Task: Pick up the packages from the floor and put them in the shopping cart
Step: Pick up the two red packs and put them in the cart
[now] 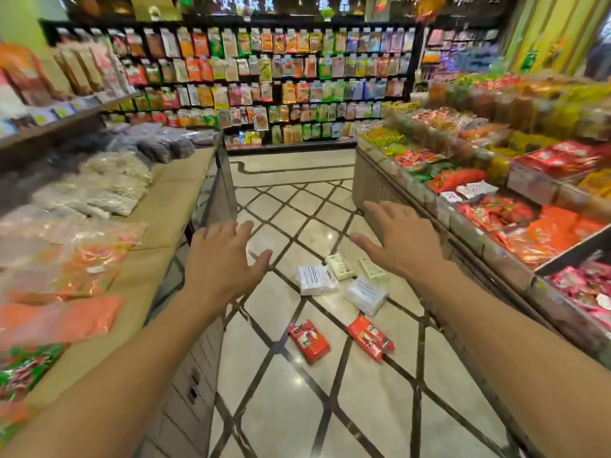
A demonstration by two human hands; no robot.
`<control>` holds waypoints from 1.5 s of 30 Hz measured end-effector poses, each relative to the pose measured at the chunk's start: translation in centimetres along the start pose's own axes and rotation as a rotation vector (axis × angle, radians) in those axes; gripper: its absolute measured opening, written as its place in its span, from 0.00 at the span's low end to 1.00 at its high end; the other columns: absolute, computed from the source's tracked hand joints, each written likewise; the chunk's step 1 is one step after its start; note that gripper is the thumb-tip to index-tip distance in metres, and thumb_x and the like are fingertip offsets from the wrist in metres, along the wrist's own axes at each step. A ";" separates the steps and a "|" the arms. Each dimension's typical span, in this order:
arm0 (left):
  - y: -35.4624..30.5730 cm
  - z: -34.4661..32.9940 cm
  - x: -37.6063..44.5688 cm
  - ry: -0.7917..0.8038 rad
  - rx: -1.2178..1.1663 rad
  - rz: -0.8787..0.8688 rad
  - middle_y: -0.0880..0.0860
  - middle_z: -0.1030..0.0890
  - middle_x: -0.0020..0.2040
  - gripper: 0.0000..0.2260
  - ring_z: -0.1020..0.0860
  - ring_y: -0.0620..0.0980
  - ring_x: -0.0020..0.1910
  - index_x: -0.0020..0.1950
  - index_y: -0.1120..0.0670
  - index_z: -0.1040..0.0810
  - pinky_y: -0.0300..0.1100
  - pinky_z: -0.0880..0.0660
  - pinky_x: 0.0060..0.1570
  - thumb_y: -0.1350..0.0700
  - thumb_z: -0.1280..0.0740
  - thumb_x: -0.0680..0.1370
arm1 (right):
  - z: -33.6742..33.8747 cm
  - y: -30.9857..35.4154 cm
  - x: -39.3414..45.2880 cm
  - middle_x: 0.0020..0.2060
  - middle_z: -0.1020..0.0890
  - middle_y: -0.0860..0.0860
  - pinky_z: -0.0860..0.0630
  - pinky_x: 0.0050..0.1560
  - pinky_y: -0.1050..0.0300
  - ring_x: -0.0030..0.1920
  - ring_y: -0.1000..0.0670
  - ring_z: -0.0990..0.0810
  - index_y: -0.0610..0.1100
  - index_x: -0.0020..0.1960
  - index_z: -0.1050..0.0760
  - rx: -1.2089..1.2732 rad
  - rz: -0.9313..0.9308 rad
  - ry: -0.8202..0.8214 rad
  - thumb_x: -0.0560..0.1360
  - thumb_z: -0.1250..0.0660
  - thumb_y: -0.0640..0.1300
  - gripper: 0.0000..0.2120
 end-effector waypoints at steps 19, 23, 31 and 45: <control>-3.5 -31.3 34.4 0.209 -0.040 -0.142 0.61 0.24 0.73 0.36 0.27 0.64 0.72 0.75 0.55 0.25 0.63 0.34 0.71 0.32 0.47 0.78 | -24.5 -9.9 29.1 0.79 0.30 0.50 0.35 0.73 0.37 0.79 0.41 0.35 0.56 0.83 0.38 -0.107 -0.118 0.204 0.75 0.58 0.77 0.44; -4.2 -41.5 39.1 0.343 -0.097 -0.125 0.64 0.19 0.65 0.35 0.22 0.66 0.64 0.69 0.59 0.20 0.63 0.28 0.62 0.34 0.44 0.77 | -32.7 -12.5 34.4 0.79 0.29 0.51 0.34 0.74 0.37 0.80 0.41 0.34 0.55 0.82 0.35 -0.081 -0.129 0.291 0.77 0.55 0.76 0.41; -6.9 -63.1 37.6 0.656 -0.061 -0.025 0.57 0.25 0.74 0.42 0.29 0.60 0.73 0.78 0.51 0.29 0.59 0.36 0.73 0.28 0.60 0.77 | -54.7 -17.2 34.7 0.77 0.26 0.48 0.31 0.70 0.39 0.76 0.39 0.29 0.52 0.81 0.33 0.003 -0.214 0.534 0.77 0.55 0.75 0.43; -7.2 -112.1 13.2 1.243 -0.071 0.538 0.63 0.40 0.82 0.39 0.35 0.66 0.77 0.82 0.36 0.65 0.59 0.33 0.72 0.24 0.54 0.77 | -104.6 -28.7 18.4 0.83 0.38 0.48 0.37 0.76 0.40 0.80 0.40 0.37 0.57 0.85 0.45 0.053 -0.434 0.995 0.82 0.51 0.71 0.35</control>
Point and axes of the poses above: each hand's wrist, its own x-axis towards the middle knuckle, its own z-axis out of the back of the hand, y = z × x, the point moved 8 cm from there along x, towards the middle knuckle
